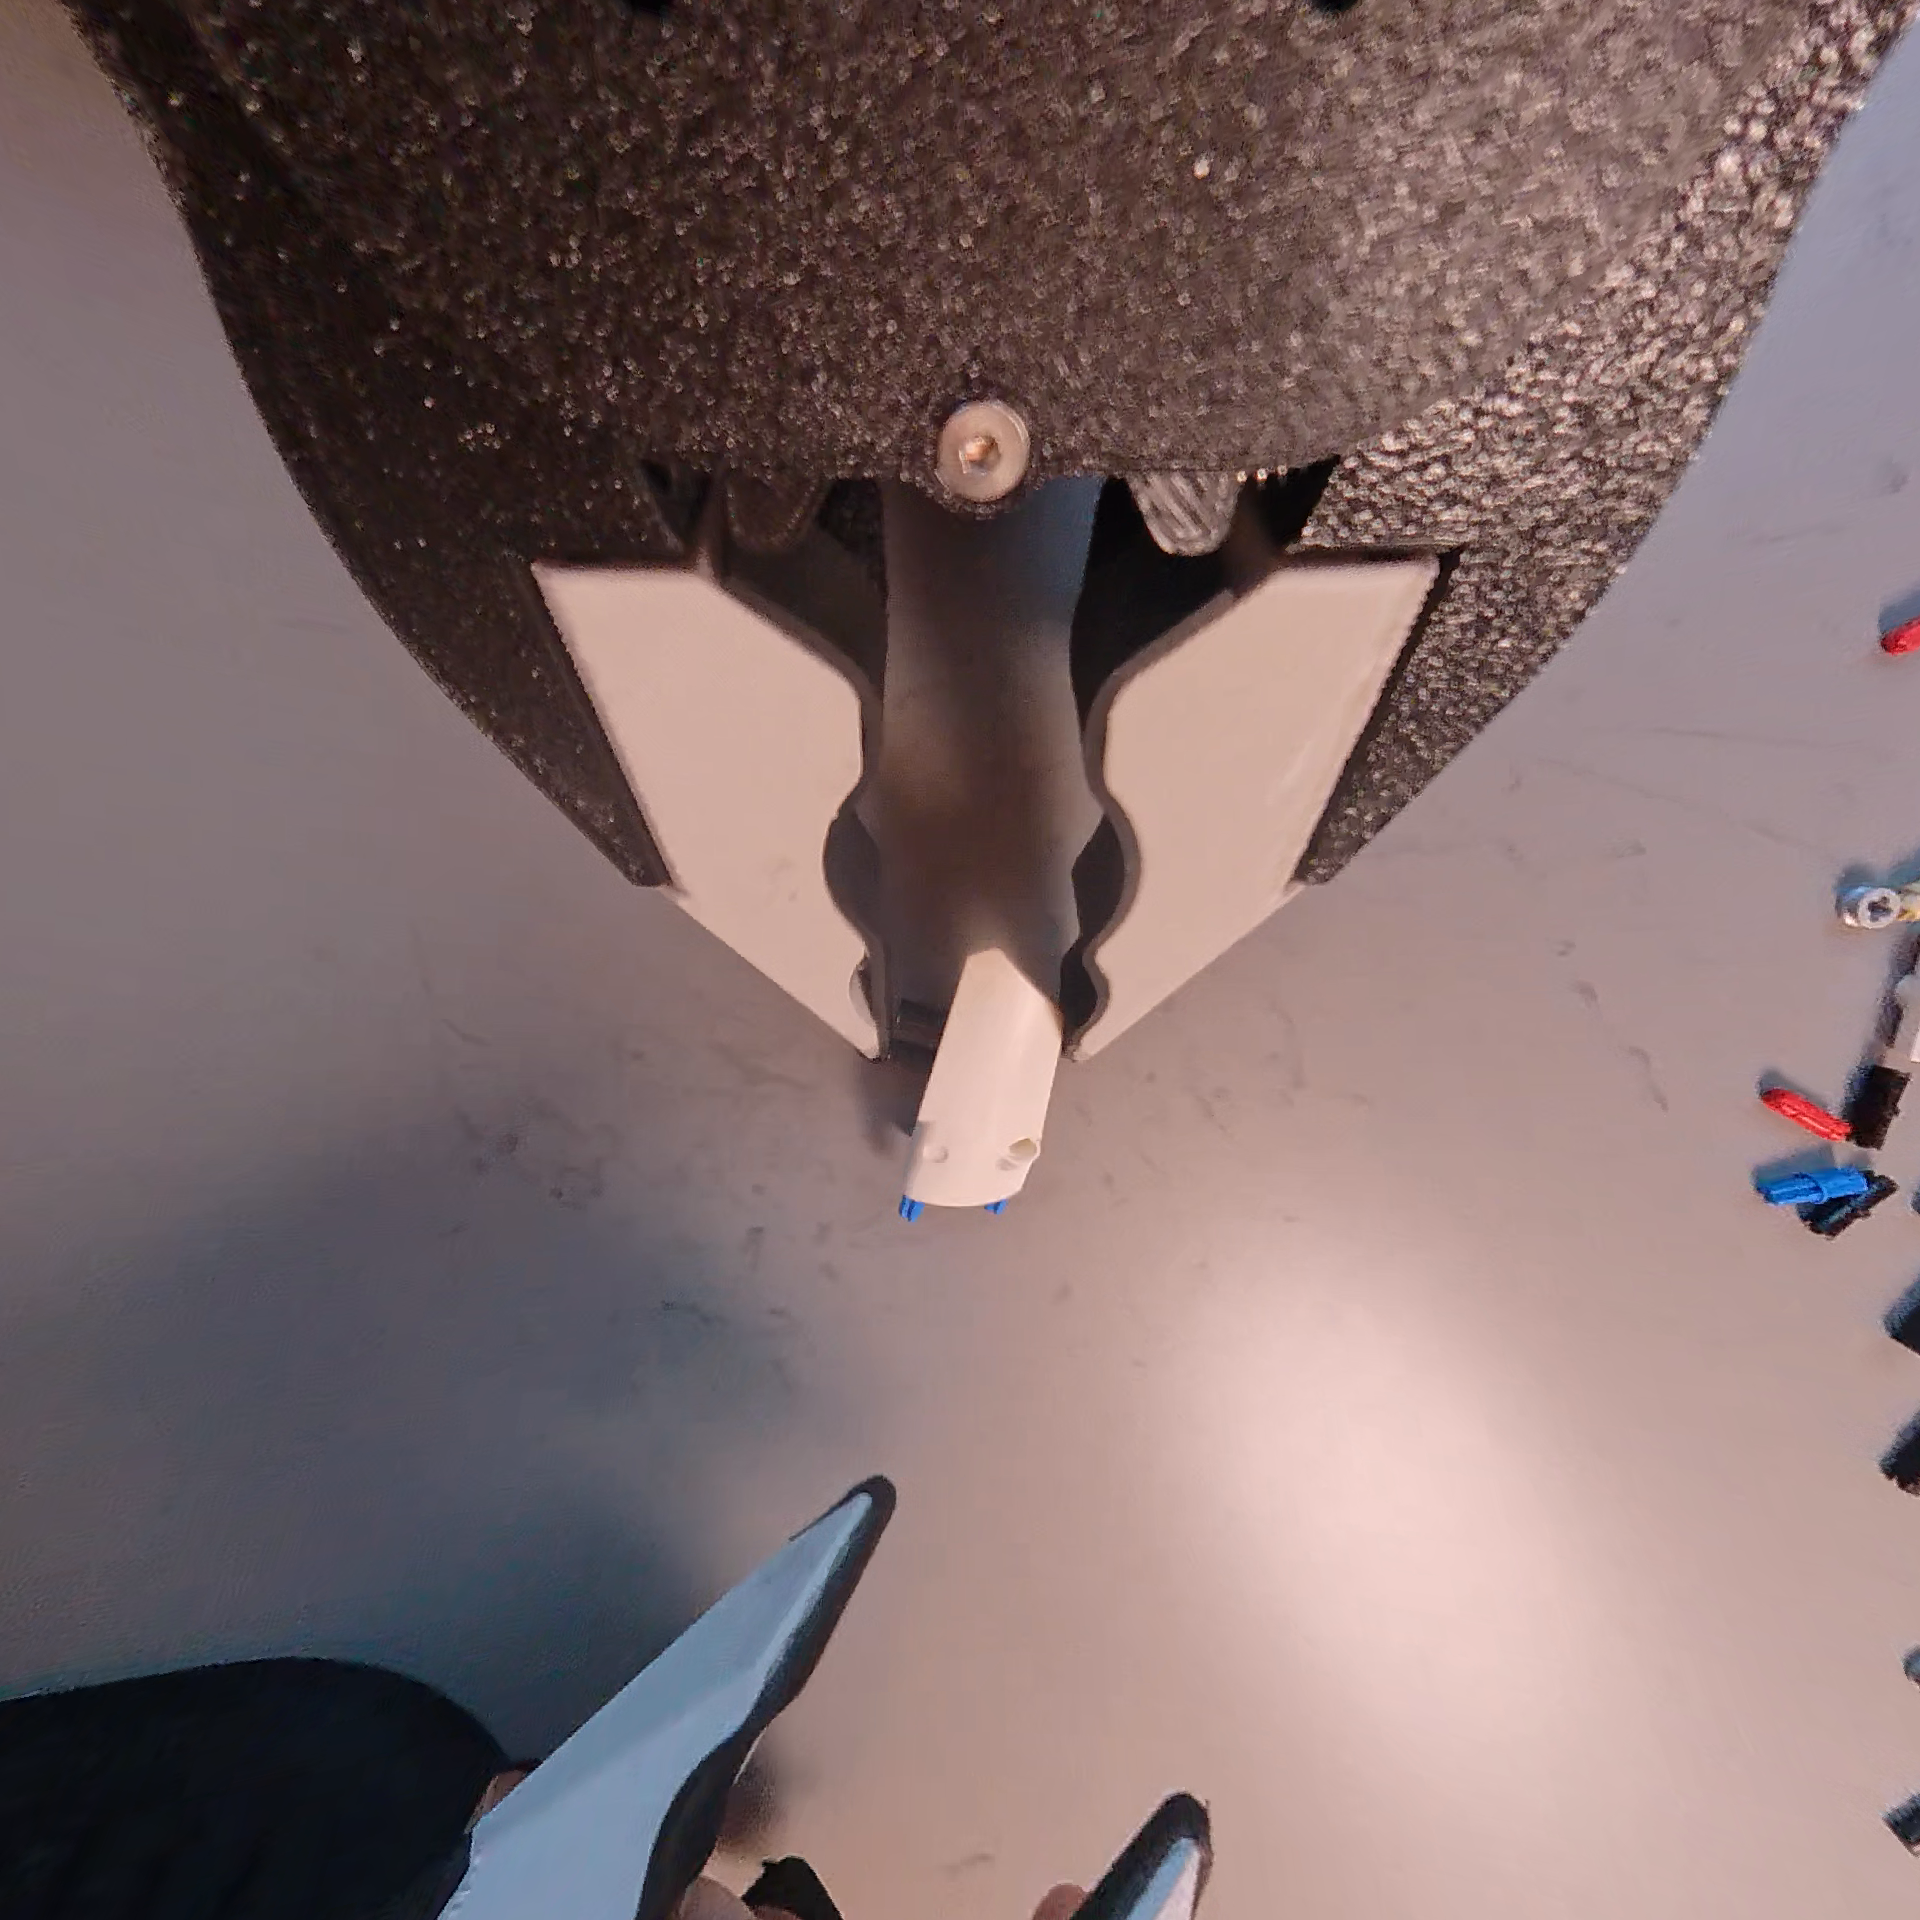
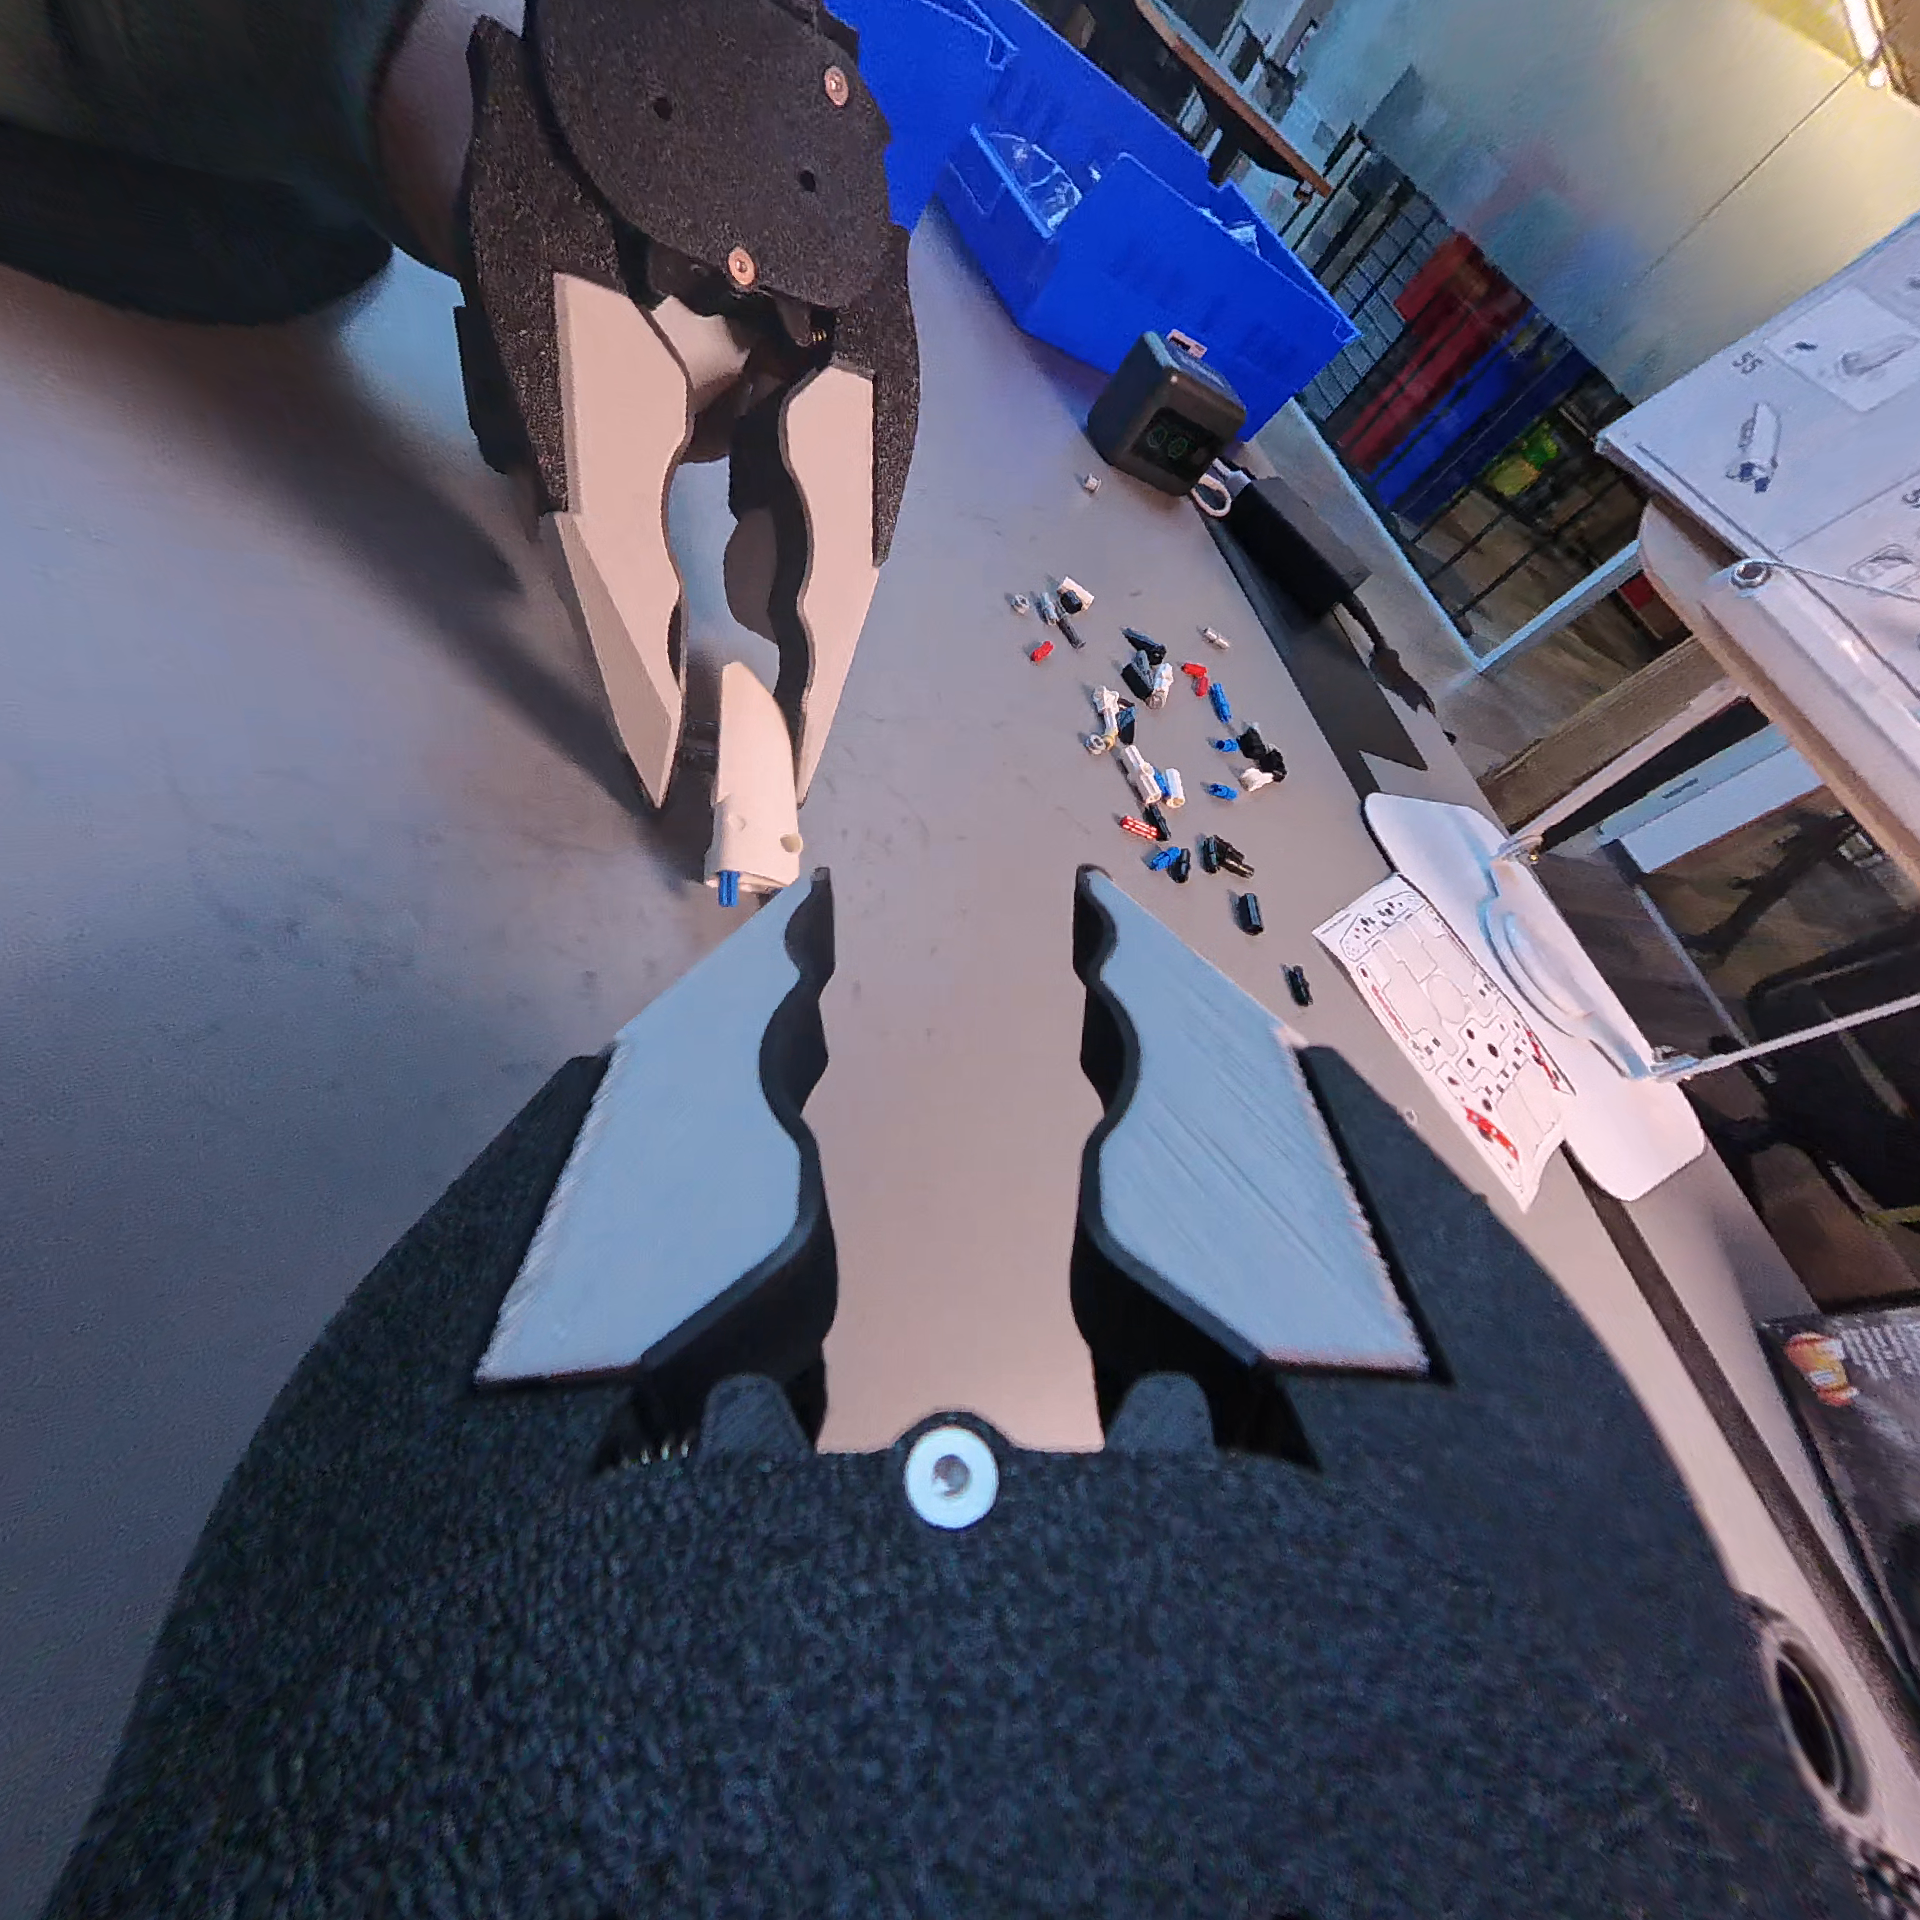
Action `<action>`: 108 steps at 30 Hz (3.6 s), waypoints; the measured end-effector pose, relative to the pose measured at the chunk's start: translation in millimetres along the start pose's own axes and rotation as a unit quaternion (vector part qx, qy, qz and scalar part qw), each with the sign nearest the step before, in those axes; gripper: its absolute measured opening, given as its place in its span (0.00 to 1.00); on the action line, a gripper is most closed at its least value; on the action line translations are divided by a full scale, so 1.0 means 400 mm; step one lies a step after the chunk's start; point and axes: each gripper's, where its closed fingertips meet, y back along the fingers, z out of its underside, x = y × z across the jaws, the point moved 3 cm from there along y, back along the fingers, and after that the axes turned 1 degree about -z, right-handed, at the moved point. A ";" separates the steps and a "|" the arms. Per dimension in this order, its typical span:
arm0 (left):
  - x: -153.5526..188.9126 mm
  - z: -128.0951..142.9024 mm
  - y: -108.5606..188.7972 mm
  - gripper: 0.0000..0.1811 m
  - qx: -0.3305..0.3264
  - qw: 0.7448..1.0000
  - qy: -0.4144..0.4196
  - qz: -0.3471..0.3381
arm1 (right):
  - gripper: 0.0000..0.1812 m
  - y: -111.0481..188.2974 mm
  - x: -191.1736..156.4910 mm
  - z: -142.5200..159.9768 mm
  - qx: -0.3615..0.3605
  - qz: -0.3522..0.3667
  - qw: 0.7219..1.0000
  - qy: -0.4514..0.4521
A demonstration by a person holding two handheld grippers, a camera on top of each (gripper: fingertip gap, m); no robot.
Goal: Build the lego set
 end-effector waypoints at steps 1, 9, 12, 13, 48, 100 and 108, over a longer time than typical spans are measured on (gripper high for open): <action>-0.003 0.002 0.001 0.17 0.000 1.000 0.003 0.000 | 0.26 -0.001 0.001 0.002 0.000 -0.002 1.000 -0.007; -0.073 -0.096 0.107 0.37 0.210 0.970 0.124 0.002 | 0.21 0.008 0.053 -0.006 0.033 0.029 0.997 -0.071; -0.129 -0.101 0.146 0.37 0.266 0.949 0.162 -0.043 | 0.13 -0.019 0.171 -0.039 0.051 0.075 0.991 -0.102; -0.140 -0.101 0.152 0.36 0.274 0.946 0.166 -0.057 | 0.10 -0.038 0.236 -0.049 0.040 0.098 0.989 -0.103; -0.203 -0.094 0.205 0.36 0.315 0.916 0.145 -0.199 | 0.10 -0.290 0.721 0.020 0.019 0.186 0.968 -0.171; -0.192 -0.081 0.152 0.35 0.261 0.937 0.150 -0.176 | 0.49 -0.266 0.624 0.364 -0.259 0.113 0.887 -0.364; -0.198 -0.078 0.154 0.35 0.266 0.935 0.159 -0.171 | 0.52 -0.320 0.643 0.426 -0.334 0.103 0.843 -0.409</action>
